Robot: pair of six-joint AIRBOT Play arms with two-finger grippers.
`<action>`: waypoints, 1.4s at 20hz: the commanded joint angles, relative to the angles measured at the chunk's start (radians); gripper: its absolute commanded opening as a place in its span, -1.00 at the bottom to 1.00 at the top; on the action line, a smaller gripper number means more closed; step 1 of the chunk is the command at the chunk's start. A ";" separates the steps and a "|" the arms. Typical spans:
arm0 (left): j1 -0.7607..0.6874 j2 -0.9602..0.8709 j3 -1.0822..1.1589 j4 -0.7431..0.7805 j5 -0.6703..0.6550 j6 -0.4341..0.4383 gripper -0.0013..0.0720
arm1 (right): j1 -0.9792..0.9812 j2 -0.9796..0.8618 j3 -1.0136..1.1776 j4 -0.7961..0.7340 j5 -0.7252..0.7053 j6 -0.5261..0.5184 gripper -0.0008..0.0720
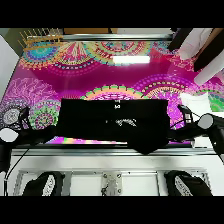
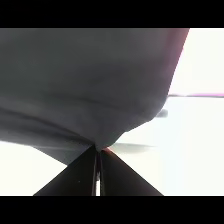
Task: Fold the clothes and pants, and hang the long-sleeved shirts on hangers.
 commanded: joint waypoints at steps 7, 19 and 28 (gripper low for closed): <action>-0.019 -0.461 0.371 0.005 0.051 0.053 -0.95 | 0.003 -0.323 0.355 -0.002 -0.138 0.015 -0.95; -0.132 -0.964 0.839 -0.005 0.061 0.051 -0.95 | 0.003 -0.577 0.469 0.207 -0.493 -0.035 -0.89; -0.129 -0.925 1.012 -0.076 0.073 0.010 0.16 | -0.119 -0.512 0.489 0.340 -0.480 -0.184 0.89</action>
